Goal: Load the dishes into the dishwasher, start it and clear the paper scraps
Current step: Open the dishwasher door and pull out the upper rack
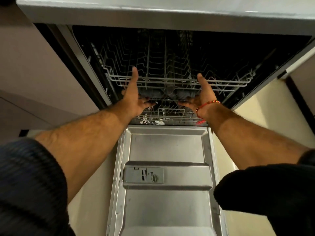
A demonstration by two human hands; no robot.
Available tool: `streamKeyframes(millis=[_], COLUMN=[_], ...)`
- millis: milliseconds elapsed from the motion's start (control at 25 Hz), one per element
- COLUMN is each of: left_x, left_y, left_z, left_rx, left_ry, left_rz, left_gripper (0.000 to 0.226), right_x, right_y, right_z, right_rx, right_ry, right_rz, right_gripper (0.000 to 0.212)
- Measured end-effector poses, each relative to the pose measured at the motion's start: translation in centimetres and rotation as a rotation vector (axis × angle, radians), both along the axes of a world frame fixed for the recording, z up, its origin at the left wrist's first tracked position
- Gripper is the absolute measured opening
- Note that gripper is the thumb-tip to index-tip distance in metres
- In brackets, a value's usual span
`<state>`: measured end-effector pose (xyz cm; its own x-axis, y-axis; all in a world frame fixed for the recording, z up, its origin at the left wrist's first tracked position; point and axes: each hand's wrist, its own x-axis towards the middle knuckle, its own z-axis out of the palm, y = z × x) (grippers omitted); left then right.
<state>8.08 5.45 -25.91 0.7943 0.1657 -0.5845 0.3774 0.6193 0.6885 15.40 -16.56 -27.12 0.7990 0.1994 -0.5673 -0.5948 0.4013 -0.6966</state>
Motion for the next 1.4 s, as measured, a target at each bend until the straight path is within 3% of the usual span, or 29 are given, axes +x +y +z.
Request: streamKeyframes(millis=[80, 200, 360, 520, 680, 840, 960, 1160, 1280, 1400], left_x=[1.1, 1.8, -0.2, -3.4, -6.7, -9.9, -13.0, -17.0, -19.2, -21.5], left_y=[0.0, -0.2, -1.3, -2.3, -3.1, -3.9, -4.4, -5.6, -7.5, -9.2], left_z=[-0.4, -0.2, -0.1, -2.1, -3.0, -2.7, -2.3, -2.9, -2.4, -1.6], left_rx=[0.009, -0.03, -0.128, -0.254, -0.318, -0.323, -0.321, -0.307, -0.294, -0.232], left_ry=[0.077, 0.045, -0.072, -0.197, -0.212, -0.184, -0.149, -0.163, -0.117, -0.074], left_rz=[0.003, 0.062, 0.143, 0.173, 0.183, 0.172, 0.179, 0.246, 0.29, 0.282], left_gripper=[0.086, 0.054, 0.017, 0.017, 0.032, 0.022, 0.013, 0.04, 0.032, 0.018], right_x=[0.1, 0.2, -1.4, -5.2, -8.9, -12.6, -15.9, -19.5, -21.3, -22.9], right_y=[0.6, 1.2, 1.1, 0.2, -0.7, -1.3, -1.7, -2.9, -4.5, -5.6], right_z=[-0.3, 0.3, 0.1, -1.0, -0.5, 0.1, -0.1, -0.6, -0.6, -0.2], right_rx=[0.005, 0.081, 0.164, 0.219, 0.242, 0.201, 0.208, 0.22, 0.21, 0.191], right_ry=[0.005, -0.017, -0.017, -0.047, -0.099, -0.079, -0.051, -0.017, -0.011, 0.017], right_rz=[-0.016, -0.047, -0.129, -0.117, -0.087, -0.103, -0.131, -0.186, -0.211, -0.227], right_gripper=[0.099, 0.067, 0.08, 0.076, 0.037, 0.022, 0.023, 0.022, 0.032, 0.021])
